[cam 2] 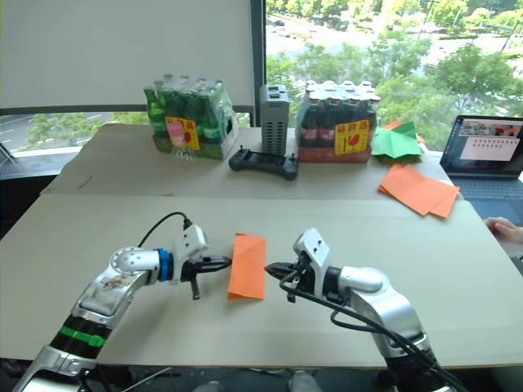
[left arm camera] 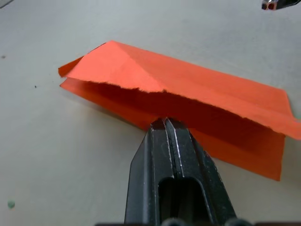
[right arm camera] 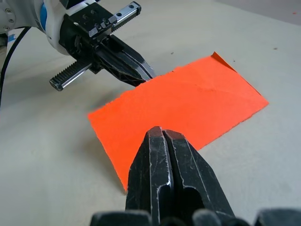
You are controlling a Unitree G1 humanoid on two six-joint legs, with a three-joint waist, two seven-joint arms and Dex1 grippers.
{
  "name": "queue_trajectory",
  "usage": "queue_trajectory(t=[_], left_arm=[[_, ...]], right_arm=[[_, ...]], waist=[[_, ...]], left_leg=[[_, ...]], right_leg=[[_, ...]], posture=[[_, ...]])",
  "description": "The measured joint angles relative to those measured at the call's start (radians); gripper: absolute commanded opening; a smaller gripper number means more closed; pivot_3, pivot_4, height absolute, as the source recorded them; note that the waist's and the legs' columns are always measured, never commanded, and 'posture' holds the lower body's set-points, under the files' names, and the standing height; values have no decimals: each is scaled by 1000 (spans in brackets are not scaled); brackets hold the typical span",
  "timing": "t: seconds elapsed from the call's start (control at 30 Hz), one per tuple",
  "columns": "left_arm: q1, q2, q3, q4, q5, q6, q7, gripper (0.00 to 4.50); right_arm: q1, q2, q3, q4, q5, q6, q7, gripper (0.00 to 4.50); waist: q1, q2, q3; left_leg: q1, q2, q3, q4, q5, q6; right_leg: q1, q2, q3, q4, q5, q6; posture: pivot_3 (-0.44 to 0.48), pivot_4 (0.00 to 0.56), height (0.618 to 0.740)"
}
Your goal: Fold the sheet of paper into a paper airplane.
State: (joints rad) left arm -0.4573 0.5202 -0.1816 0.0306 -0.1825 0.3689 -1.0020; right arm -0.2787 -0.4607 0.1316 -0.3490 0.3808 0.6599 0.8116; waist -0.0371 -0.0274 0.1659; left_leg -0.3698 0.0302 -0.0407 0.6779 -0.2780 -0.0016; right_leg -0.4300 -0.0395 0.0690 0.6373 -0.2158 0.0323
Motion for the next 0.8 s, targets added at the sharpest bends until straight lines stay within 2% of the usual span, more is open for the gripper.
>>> queue_trajectory(t=[0.13, 0.4, 0.6, 0.8], left_arm=[[-80, -51, -19, -5, -20, 5, -18, 0], [-96, -124, -114, 96, 13, -50, -45, 0], [-113, -139, -117, 111, 23, -67, -47, 0], [-113, -135, -117, 112, 24, -68, -45, 0]], right_arm=[[-52, -1, -17, -19, 32, 24, -19, 50], [-263, 21, -3, 23, -13, 38, -111, 50], [-266, -55, 139, 132, -163, 34, -127, 50], [-255, -90, 176, 160, -222, 31, -114, 50]], waist=[[-5, 0, 0], [-7, 0, 0], [1, 0, 0], [-4, 0, 0]], left_leg=[[0, 0, 0, 0, 0, 0], [1, 0, 0, 0, 0, 0], [-2, -1, 0, 0, 0, 0], [-2, -1, 0, 0, 0, 0]], right_leg=[[0, 0, 0, 0, 0, 0], [0, 0, 0, 2, 0, 0], [0, -1, 0, -4, 1, 0], [0, -1, 0, -4, 1, 1]], posture=[[0, 150, 733], [0, 150, 733], [0, 150, 733], [0, 150, 733]])
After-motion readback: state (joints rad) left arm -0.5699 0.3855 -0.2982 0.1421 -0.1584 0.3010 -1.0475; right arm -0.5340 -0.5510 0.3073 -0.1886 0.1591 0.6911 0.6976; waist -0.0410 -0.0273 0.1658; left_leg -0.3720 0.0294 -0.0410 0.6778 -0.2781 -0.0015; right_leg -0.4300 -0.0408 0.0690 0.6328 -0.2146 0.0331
